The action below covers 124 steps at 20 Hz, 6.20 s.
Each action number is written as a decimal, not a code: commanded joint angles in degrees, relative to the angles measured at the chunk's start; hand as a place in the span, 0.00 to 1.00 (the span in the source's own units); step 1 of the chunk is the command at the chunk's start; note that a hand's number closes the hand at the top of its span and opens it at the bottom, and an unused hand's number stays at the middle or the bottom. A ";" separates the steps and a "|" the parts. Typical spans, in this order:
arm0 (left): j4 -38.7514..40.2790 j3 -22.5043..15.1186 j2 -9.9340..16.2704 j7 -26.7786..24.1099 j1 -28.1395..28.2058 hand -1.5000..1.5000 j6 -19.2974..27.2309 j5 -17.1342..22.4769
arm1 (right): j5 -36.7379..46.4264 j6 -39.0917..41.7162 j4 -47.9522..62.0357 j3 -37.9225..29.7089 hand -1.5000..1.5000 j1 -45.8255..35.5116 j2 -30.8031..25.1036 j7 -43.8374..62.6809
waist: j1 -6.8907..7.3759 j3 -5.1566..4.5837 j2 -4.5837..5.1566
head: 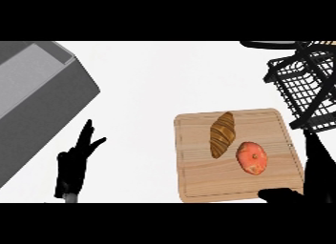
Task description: Pick the squash from the cutting board and place it in the tiered basket
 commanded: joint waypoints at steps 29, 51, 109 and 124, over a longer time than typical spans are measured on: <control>-1.35 1.85 -1.01 1.51 3.84 0.50 -0.20 -1.94 | 1.50 24.00 21.04 -8.79 0.00 -14.27 23.86 10.63 | -1.39 0.03 -0.20; 2.56 6.50 -4.28 -0.36 1.33 0.50 -2.93 -5.50 | 6.42 22.42 32.49 -17.40 1.00 -14.97 29.32 -6.07 | -1.64 0.07 -0.16; 1.80 5.87 -8.47 0.36 2.85 0.50 -3.02 -9.85 | 34.62 32.80 23.83 -54.96 1.00 -53.95 13.33 -12.80 | -1.24 0.05 -0.05; -2.37 7.66 -6.43 3.74 3.35 0.50 -5.49 -10.18 | 28.84 6.93 50.87 -60.49 1.00 -50.06 9.35 -21.85 | -0.95 0.13 0.05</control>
